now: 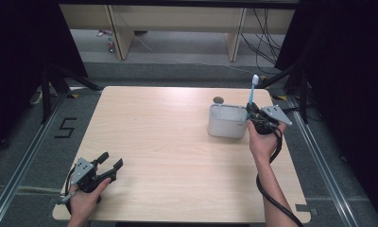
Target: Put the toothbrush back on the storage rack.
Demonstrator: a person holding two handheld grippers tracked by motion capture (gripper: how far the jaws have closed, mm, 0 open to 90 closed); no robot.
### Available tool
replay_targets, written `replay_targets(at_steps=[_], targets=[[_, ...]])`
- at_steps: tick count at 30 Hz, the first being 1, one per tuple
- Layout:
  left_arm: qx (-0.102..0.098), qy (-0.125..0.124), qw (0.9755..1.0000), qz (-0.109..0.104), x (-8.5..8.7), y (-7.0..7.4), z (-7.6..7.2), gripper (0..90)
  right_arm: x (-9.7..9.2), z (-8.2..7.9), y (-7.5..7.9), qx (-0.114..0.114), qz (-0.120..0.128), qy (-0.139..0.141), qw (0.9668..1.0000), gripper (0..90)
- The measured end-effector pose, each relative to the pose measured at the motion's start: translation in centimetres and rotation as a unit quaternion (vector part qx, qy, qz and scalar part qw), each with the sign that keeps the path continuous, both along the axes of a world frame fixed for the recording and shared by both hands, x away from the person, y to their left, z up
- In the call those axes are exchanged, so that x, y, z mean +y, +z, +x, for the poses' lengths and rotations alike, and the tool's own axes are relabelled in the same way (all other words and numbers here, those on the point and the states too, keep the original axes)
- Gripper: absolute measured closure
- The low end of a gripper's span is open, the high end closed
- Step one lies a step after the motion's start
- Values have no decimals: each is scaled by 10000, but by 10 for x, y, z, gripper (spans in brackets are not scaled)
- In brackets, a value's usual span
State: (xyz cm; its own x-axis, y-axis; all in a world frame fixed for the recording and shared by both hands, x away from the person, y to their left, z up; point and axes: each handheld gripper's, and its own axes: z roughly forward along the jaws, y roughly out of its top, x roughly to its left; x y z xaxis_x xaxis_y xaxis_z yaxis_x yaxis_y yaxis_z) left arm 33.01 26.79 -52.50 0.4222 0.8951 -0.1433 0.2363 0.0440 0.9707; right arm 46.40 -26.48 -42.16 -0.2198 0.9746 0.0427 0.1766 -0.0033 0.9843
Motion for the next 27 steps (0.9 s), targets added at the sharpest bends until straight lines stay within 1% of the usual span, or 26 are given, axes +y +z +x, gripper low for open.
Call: replay_targets(at_steps=[1,2,3,4,5,6,8,9,10,11,12,13,14,15,16,17,20,21,22,23,24,25,26,27], targets=[[-18,-2,10000,-16,0,0,0,315,0,0,-1,18,1,26,10000,785],[-46,-15,10000,-31,0,-1,1,315,0,-1,-2,34,15,-11,10000,785],[-31,-13,10000,-15,0,0,0,315,1,-1,-2,37,58,-1,10000,785],[-20,-5,10000,-6,0,0,0,315,0,-1,-3,88,47,-13,9999,785],[-68,-25,10000,-48,0,-1,1,315,0,-1,-3,91,53,40,9999,785],[-64,-24,10000,-47,0,-1,1,315,-1,-1,-4,58,-5,24,10000,784],[-63,-23,10000,-47,0,-1,1,315,-1,-2,-4,75,3,11,10000,784],[-64,-23,10000,-49,0,-1,1,316,0,-2,-4,125,30,2,9999,784],[-64,-24,10000,-47,0,-1,1,315,-1,-2,-5,89,-13,4,10000,784],[-66,-25,10000,-45,0,-1,1,315,0,-3,-5,120,50,-36,9999,784],[-67,-26,10000,-42,0,-1,1,315,-1,-3,-6,99,-1,0,10000,784],[-61,-23,10000,-37,0,-1,1,315,-1,-3,-6,79,-31,-1,10000,784],[3,3,10000,8,0,0,0,316,-1,-3,-6,95,-33,15,9999,784],[-55,-22,10000,-31,0,-1,1,316,1,-4,-7,148,54,-34,9999,784],[-63,-24,10000,-38,0,-1,1,315,-1,-3,-7,124,-65,12,9999,784],[-67,-26,10000,-44,0,-1,1,315,-1,-3,-7,122,-26,32,9999,784],[-69,-27,10000,-44,-1,-1,1,316,-1,-3,-7,134,-38,41,9999,784],[-67,-26,10000,-42,0,-1,1,315,1,-4,-8,182,40,-41,9998,784],[-67,-25,10000,-45,0,-1,1,316,0,-4,-8,186,40,-16,9998,784],[-11,-6,10000,1,0,0,0,315,-1,-4,-9,148,-54,5,9999,784],[-3,-2,10000,6,0,0,0,316,-1,-4,-9,169,-25,-8,9999,783],[-5,-2,10000,1,0,0,0,315,-2,-4,-10,137,-89,2,9999,783],[-4,-3,10000,6,0,0,0,315,-2,-4,-10,139,-78,23,9999,783],[-3,-1,10000,6,0,0,0,315,-1,-4,-11,232,3,64,9997,783]])
